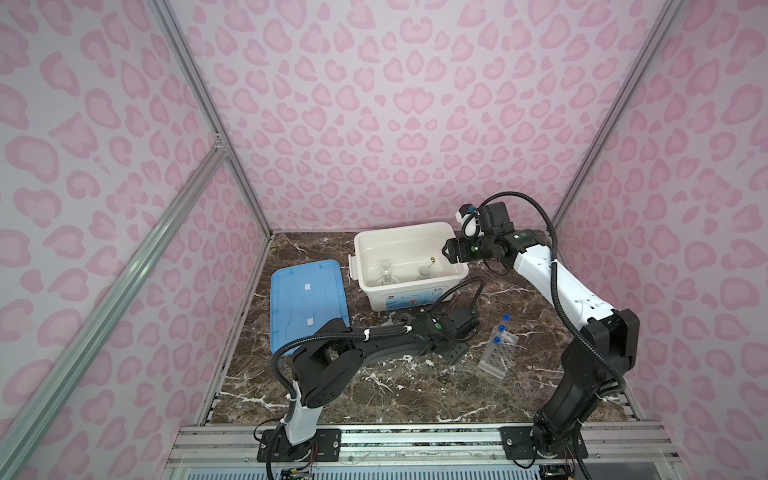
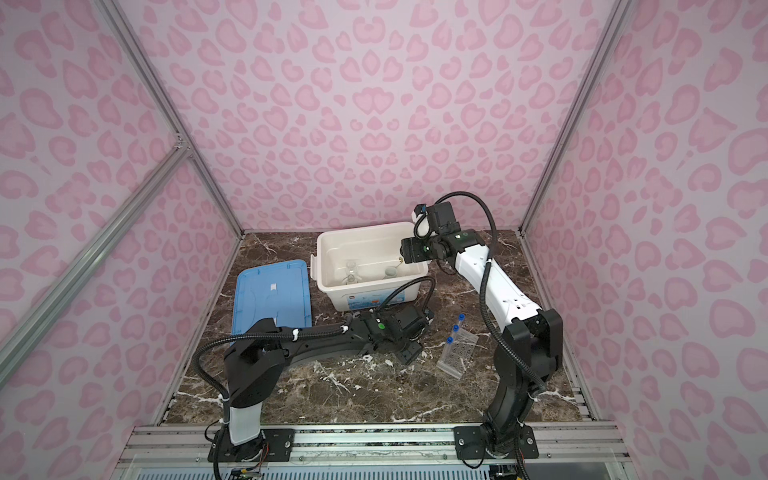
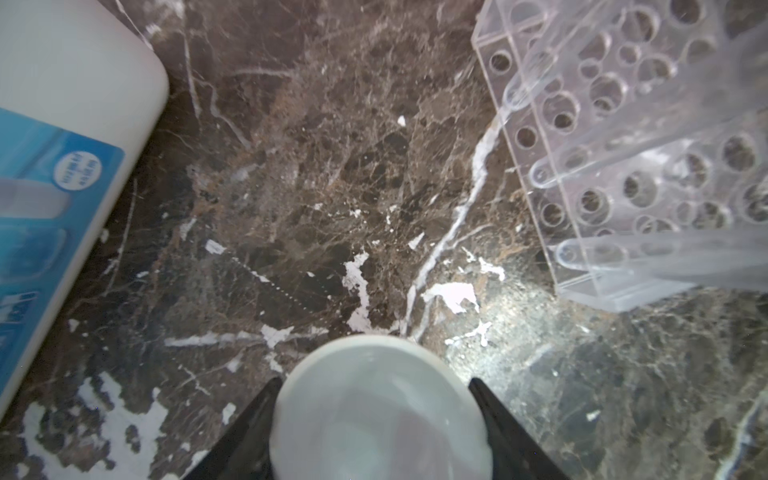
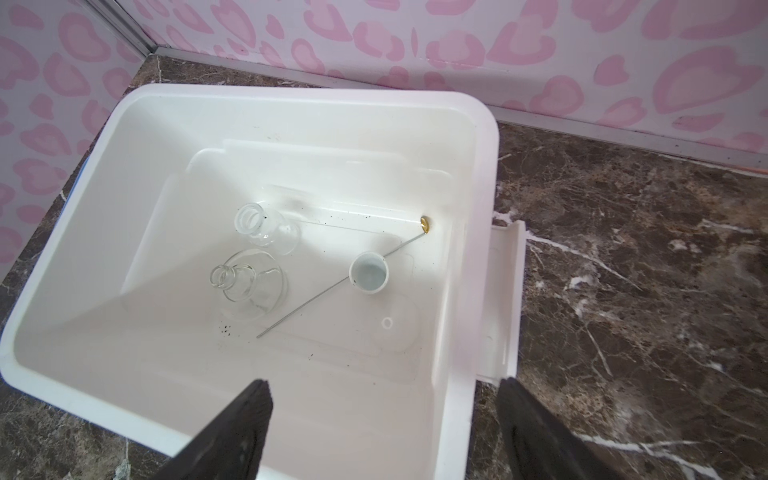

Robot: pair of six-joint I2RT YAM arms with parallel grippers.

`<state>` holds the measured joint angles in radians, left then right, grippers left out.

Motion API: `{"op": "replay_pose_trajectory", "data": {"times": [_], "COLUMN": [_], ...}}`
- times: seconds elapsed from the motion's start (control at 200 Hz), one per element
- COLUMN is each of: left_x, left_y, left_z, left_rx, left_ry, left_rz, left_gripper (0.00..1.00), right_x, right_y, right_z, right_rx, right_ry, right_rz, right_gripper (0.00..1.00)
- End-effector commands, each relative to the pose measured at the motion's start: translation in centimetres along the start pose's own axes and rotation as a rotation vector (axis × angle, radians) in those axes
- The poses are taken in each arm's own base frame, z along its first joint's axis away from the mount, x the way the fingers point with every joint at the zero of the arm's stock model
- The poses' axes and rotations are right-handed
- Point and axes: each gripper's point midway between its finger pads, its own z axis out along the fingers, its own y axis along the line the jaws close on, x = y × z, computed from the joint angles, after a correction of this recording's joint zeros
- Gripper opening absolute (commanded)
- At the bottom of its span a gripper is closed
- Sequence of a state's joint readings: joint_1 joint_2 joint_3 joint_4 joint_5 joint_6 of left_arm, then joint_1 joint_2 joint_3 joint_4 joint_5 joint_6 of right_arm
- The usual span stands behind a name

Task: Organize the chemistry lab equipment
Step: 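Lift the white bowl with the left gripper, then carry the white bowl with the left gripper over the bin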

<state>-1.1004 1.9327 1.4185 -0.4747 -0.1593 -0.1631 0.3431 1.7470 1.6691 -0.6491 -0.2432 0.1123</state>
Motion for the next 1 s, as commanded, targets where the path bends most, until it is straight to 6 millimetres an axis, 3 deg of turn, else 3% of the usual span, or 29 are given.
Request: {"op": "replay_pose_trajectory", "data": {"times": [0.0,0.285,0.425,0.81,0.995], "left_x": [-0.8,-3.4,-4.3,-6.2,-7.1], "left_y": [0.8,3.5,5.9,12.0,14.2], "left_z": [-2.1,-7.5,-9.4,-12.3,-12.3], "left_rx": [-0.006,0.007,-0.011,-0.087,-0.09], "left_ry": [-0.016,-0.116,-0.148,-0.206,-0.217], "left_rz": [0.02,-0.029,-0.065,-0.148,-0.18], "left_gripper": [0.63,0.63,0.63,0.63,0.64], "right_x": [0.0,0.1,0.4,2.0,2.6], "right_y": [-0.2,-1.5,-2.0,-2.4,-2.1], "right_z": [-0.2,-1.5,-1.7,-1.0,-0.6], "right_rx": [-0.005,0.001,0.003,-0.009,-0.033], "right_ry": [-0.008,-0.037,-0.036,-0.008,0.001], "right_rz": [0.003,0.03,0.043,0.057,0.066], "right_gripper": [0.87,0.87,0.87,0.84,0.82]}}
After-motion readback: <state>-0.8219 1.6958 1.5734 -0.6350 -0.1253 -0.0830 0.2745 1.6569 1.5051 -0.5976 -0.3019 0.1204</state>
